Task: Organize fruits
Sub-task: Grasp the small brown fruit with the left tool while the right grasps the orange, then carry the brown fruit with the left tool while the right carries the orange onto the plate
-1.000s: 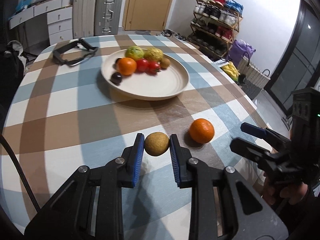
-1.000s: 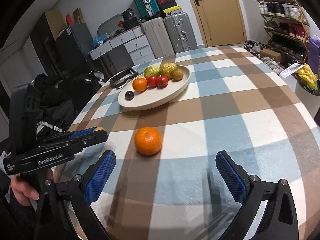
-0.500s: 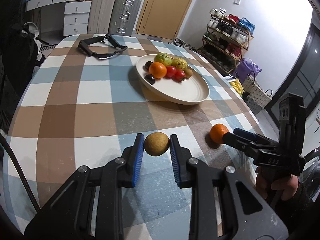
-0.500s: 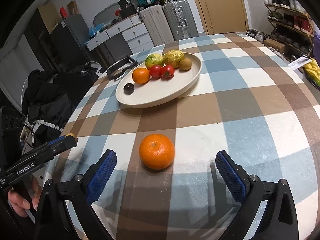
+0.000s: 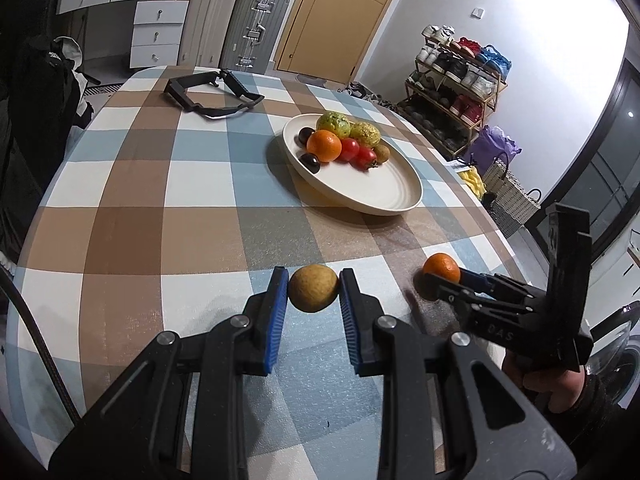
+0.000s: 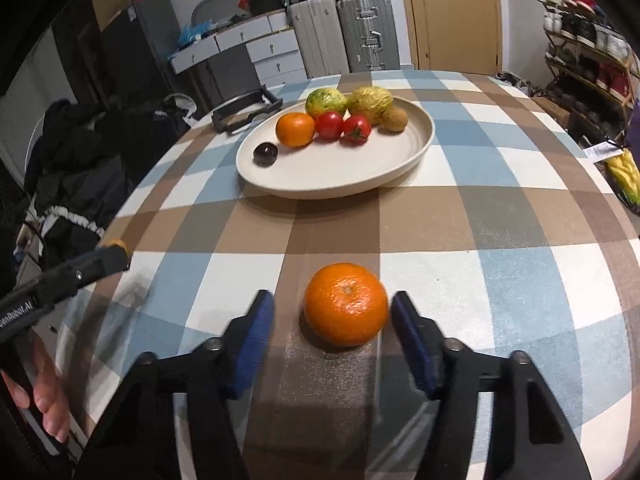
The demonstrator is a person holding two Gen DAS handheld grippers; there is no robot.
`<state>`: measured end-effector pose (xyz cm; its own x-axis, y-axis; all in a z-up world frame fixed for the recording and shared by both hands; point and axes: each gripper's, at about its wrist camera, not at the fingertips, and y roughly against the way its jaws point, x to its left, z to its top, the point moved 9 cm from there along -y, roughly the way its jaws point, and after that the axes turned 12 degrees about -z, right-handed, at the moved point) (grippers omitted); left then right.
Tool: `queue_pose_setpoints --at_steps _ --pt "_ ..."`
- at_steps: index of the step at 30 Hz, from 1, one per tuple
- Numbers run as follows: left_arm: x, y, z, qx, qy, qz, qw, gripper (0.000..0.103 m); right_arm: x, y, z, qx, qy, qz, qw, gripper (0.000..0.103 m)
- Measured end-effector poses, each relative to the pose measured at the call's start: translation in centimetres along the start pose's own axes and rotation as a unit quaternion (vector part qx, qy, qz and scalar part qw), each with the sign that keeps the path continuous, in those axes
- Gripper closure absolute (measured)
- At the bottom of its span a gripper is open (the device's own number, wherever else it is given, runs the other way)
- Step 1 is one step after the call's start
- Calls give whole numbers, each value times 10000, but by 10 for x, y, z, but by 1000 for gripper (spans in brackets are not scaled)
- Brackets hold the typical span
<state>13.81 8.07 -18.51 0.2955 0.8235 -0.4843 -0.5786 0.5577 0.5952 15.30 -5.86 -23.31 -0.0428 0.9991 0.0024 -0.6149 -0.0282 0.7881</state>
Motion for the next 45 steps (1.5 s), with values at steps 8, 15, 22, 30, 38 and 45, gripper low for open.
queue_pose_setpoints --at_steps 8,15,22,30,38,45 --pt "-2 3 2 -11 -25 115 9999 80 -17 0 1 13 -392 45 9992 62" --pt "-14 -1 7 27 -176 200 9996 80 -22 9 2 -148 -483 239 9984 62" --pt "-36 -20 24 86 -401 226 9989 80 -33 17 9 -306 -548 450 9970 62" --pt "-62 -57 53 205 -578 129 9980 80 -61 23 38 -516 -726 663 9938 62" --pt "-77 -101 84 312 -669 68 9973 80 -78 16 80 -440 -645 861 9932 62" --pt "-77 -149 102 483 -618 56 9969 80 -78 5 121 -455 -445 1022 9927 62"
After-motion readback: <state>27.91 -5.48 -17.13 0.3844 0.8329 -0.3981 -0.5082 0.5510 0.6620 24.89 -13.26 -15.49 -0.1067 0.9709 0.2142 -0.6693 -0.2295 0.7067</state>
